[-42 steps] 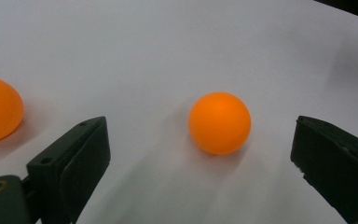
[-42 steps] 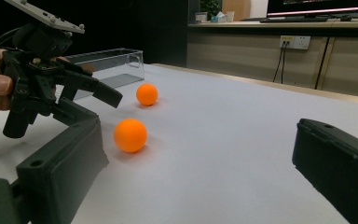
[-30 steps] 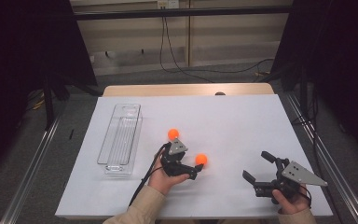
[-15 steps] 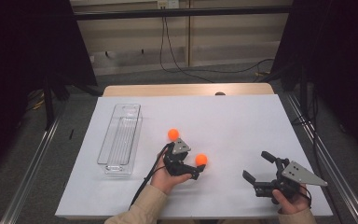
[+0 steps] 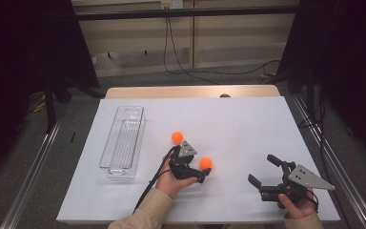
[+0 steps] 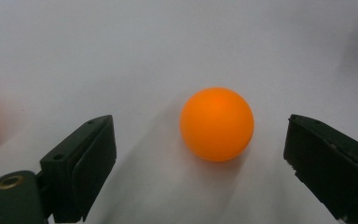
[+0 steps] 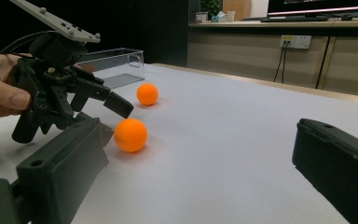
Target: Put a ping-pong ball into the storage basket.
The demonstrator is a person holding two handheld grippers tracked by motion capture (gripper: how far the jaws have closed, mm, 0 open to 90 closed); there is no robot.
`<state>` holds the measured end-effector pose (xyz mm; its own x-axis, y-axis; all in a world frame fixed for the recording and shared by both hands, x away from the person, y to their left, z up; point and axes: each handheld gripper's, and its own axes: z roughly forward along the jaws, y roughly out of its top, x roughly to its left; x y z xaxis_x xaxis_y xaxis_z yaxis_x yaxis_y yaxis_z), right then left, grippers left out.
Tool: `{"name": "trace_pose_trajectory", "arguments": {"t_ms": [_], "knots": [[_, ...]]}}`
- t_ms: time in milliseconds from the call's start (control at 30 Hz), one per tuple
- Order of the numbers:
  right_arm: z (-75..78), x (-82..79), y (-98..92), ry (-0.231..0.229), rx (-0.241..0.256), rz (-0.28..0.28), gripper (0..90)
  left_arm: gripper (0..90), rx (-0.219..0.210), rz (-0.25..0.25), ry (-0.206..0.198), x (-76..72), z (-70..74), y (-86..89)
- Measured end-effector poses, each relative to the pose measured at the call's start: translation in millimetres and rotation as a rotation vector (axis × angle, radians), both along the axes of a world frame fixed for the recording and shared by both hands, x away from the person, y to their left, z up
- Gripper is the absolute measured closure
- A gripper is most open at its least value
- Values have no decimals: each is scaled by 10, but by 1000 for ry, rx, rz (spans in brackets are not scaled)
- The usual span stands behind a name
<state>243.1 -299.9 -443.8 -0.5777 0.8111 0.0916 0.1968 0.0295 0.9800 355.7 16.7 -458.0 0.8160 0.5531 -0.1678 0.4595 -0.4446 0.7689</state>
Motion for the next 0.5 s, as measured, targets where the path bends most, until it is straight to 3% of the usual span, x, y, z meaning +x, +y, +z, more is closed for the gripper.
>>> {"name": "trace_pose_trajectory", "arguments": {"t_ms": [333,500], "knots": [[1,-2,2,0,1,0,19,115,12,9,-2,23,8,-15],[1,-1,2,-1,0,0,19,124,21,-9,-1,33,15,-54]]}}
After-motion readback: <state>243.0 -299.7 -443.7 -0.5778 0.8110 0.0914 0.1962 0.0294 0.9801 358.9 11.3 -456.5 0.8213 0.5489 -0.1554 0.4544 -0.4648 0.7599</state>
